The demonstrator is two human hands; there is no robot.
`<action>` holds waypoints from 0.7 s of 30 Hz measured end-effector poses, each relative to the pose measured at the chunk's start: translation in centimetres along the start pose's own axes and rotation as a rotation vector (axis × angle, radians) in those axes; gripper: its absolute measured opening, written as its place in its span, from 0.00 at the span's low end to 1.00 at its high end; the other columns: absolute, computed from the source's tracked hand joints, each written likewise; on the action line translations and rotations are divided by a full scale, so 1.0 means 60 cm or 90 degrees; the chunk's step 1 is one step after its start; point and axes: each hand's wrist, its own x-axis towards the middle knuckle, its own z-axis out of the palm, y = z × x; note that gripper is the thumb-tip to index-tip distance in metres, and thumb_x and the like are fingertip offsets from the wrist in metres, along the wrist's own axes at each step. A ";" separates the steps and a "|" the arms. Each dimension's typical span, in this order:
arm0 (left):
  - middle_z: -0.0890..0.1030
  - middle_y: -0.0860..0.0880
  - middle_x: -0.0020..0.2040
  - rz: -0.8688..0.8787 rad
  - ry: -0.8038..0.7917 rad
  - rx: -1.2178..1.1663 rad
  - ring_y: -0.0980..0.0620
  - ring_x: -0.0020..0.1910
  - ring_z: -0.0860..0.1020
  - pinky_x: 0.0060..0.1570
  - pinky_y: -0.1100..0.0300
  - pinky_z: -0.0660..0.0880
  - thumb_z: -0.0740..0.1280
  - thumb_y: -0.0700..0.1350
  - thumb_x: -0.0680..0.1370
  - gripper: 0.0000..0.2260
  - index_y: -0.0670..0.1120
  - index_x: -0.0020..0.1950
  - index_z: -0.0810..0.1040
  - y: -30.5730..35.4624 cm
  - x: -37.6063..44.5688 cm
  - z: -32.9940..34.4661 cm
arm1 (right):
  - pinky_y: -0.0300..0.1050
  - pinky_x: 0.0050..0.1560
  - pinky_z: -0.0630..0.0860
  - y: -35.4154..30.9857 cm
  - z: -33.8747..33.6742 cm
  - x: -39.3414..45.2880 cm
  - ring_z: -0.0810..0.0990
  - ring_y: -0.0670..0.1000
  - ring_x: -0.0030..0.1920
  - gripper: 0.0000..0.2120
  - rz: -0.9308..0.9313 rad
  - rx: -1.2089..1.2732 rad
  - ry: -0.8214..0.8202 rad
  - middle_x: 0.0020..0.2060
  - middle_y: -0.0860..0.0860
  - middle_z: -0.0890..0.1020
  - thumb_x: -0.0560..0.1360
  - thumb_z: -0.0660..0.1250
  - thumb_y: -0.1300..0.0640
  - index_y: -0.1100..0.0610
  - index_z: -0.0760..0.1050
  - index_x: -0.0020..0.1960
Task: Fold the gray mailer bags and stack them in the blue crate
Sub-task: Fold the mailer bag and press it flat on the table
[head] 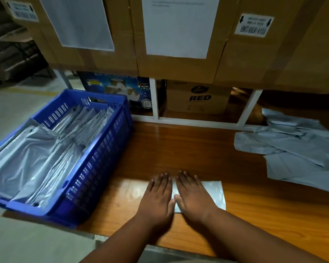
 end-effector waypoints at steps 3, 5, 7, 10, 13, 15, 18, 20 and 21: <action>0.43 0.44 0.87 -0.003 0.002 0.001 0.48 0.86 0.40 0.83 0.43 0.46 0.42 0.60 0.87 0.32 0.45 0.87 0.45 0.000 -0.002 0.004 | 0.59 0.82 0.39 -0.003 0.018 -0.003 0.43 0.54 0.86 0.36 0.013 -0.003 0.025 0.87 0.54 0.47 0.85 0.42 0.38 0.55 0.47 0.88; 0.44 0.44 0.87 0.002 0.000 -0.002 0.47 0.86 0.41 0.83 0.43 0.46 0.43 0.60 0.87 0.32 0.44 0.87 0.45 0.002 -0.001 0.002 | 0.61 0.82 0.41 -0.001 0.022 -0.002 0.46 0.55 0.86 0.35 0.010 -0.017 0.033 0.87 0.55 0.49 0.86 0.44 0.38 0.55 0.49 0.88; 0.46 0.43 0.87 0.004 -0.005 -0.005 0.46 0.86 0.43 0.83 0.42 0.46 0.44 0.59 0.87 0.32 0.44 0.87 0.46 0.002 0.001 0.000 | 0.63 0.83 0.45 -0.001 0.024 0.001 0.48 0.56 0.86 0.35 0.012 -0.027 0.034 0.87 0.56 0.52 0.86 0.45 0.38 0.55 0.51 0.87; 0.49 0.42 0.87 0.003 -0.006 0.000 0.44 0.86 0.46 0.83 0.41 0.48 0.44 0.58 0.87 0.32 0.43 0.87 0.48 0.002 0.003 -0.001 | 0.65 0.84 0.49 -0.001 0.029 0.004 0.48 0.57 0.86 0.35 0.017 -0.035 0.026 0.86 0.56 0.52 0.86 0.46 0.38 0.54 0.52 0.87; 0.48 0.41 0.87 0.004 -0.016 0.006 0.44 0.86 0.45 0.82 0.41 0.48 0.44 0.58 0.86 0.32 0.43 0.87 0.48 0.005 0.003 0.000 | 0.65 0.83 0.50 0.002 0.030 0.005 0.47 0.57 0.86 0.35 0.016 -0.034 0.022 0.87 0.56 0.51 0.86 0.46 0.38 0.55 0.51 0.87; 0.47 0.41 0.87 -0.001 -0.025 0.011 0.44 0.86 0.44 0.83 0.41 0.47 0.43 0.58 0.86 0.33 0.43 0.87 0.47 0.006 0.005 -0.002 | 0.66 0.83 0.51 0.001 0.026 0.005 0.48 0.57 0.86 0.35 0.017 -0.031 0.019 0.86 0.56 0.52 0.86 0.46 0.38 0.55 0.53 0.87; 0.42 0.42 0.87 -0.007 -0.043 0.020 0.44 0.86 0.40 0.83 0.41 0.44 0.40 0.59 0.85 0.33 0.43 0.87 0.43 0.007 0.006 -0.009 | 0.64 0.84 0.47 0.001 0.019 0.006 0.46 0.56 0.86 0.35 0.020 -0.029 0.008 0.87 0.55 0.50 0.85 0.45 0.38 0.54 0.51 0.87; 0.38 0.43 0.87 -0.007 -0.053 0.022 0.46 0.85 0.36 0.83 0.42 0.42 0.38 0.60 0.85 0.33 0.45 0.87 0.39 0.009 0.004 -0.017 | 0.61 0.84 0.42 0.000 0.011 0.005 0.42 0.54 0.86 0.35 0.017 -0.015 0.002 0.87 0.54 0.48 0.85 0.43 0.37 0.53 0.48 0.88; 0.37 0.44 0.86 -0.006 -0.055 0.026 0.46 0.85 0.35 0.83 0.42 0.41 0.37 0.60 0.85 0.33 0.45 0.87 0.38 0.010 0.003 -0.020 | 0.59 0.84 0.40 0.001 0.007 0.002 0.41 0.53 0.86 0.35 0.014 -0.004 0.000 0.87 0.53 0.47 0.86 0.43 0.37 0.53 0.47 0.88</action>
